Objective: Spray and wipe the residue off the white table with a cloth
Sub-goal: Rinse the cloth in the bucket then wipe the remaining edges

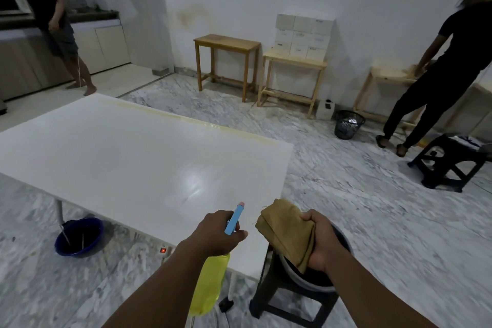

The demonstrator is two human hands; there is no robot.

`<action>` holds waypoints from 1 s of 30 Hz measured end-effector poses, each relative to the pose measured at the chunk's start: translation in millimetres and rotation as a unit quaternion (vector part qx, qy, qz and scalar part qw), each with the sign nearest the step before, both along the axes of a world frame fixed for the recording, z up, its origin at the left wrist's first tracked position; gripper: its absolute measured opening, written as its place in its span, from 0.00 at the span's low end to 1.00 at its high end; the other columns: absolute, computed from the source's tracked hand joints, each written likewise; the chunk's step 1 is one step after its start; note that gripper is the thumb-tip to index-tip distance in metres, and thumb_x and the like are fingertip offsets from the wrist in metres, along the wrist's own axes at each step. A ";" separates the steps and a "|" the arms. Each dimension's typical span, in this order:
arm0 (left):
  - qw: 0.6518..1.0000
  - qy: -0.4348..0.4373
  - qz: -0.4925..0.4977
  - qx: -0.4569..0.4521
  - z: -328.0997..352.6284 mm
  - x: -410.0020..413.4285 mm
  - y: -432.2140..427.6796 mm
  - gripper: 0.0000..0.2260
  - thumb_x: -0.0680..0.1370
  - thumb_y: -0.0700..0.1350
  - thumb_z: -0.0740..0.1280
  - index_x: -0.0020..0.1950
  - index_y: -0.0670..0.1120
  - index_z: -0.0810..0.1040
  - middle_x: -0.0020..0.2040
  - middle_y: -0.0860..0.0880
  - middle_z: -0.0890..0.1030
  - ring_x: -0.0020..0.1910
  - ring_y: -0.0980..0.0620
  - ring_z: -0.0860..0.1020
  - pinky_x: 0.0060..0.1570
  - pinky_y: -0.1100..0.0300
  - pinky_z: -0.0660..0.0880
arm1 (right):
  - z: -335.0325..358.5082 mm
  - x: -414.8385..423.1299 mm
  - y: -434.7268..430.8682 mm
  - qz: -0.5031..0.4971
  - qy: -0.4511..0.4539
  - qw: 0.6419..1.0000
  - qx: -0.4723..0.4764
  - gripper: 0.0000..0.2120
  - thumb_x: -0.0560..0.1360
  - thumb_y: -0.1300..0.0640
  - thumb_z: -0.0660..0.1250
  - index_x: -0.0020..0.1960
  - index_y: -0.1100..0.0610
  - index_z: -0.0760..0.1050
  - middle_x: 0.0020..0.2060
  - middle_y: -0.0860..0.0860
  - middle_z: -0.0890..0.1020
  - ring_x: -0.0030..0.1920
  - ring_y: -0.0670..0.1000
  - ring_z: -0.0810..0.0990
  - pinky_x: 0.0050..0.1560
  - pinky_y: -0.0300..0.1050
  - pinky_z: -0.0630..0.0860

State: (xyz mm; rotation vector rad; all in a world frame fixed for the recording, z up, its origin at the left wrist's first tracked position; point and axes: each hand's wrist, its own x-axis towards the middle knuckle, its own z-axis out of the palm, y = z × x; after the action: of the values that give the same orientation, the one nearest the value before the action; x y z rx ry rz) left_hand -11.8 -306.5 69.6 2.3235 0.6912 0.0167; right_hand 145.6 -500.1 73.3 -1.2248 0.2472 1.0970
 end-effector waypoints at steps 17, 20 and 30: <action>1.000 0.004 -0.008 0.003 8.7 208.6 -208.5 0.12 0.79 0.50 0.70 0.44 0.43 0.75 0.38 0.47 0.76 0.36 0.50 0.73 0.36 0.59 0.68 | -7.3 195.9 -224.3 0.013 -0.022 1.000 -0.008 0.26 0.70 0.53 0.62 0.63 0.67 0.77 0.58 0.65 0.82 0.60 0.66 0.79 0.68 0.61 0.71; 1.000 0.014 -0.005 0.009 6.8 240.2 -226.3 0.12 0.79 0.51 0.70 0.44 0.44 0.75 0.36 0.50 0.74 0.35 0.52 0.73 0.34 0.62 0.66 | -9.1 234.9 -248.2 0.021 -0.036 0.999 -0.012 0.25 0.72 0.53 0.61 0.65 0.65 0.75 0.59 0.67 0.81 0.63 0.67 0.78 0.70 0.65 0.69; 0.997 0.043 0.058 -0.003 -13.7 351.2 -211.1 0.12 0.77 0.53 0.70 0.51 0.44 0.78 0.44 0.49 0.80 0.37 0.54 0.75 0.35 0.64 0.69 | 4.2 357.6 -224.6 0.064 -0.048 0.997 0.000 0.20 0.77 0.54 0.58 0.61 0.65 0.77 0.52 0.67 0.84 0.55 0.66 0.81 0.59 0.60 0.76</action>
State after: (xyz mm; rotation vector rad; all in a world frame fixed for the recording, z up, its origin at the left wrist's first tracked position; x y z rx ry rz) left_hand 339.4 -517.6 55.9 2.2871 0.8667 -0.0329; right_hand 503.2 -724.8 77.5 -1.3037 0.0964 1.1443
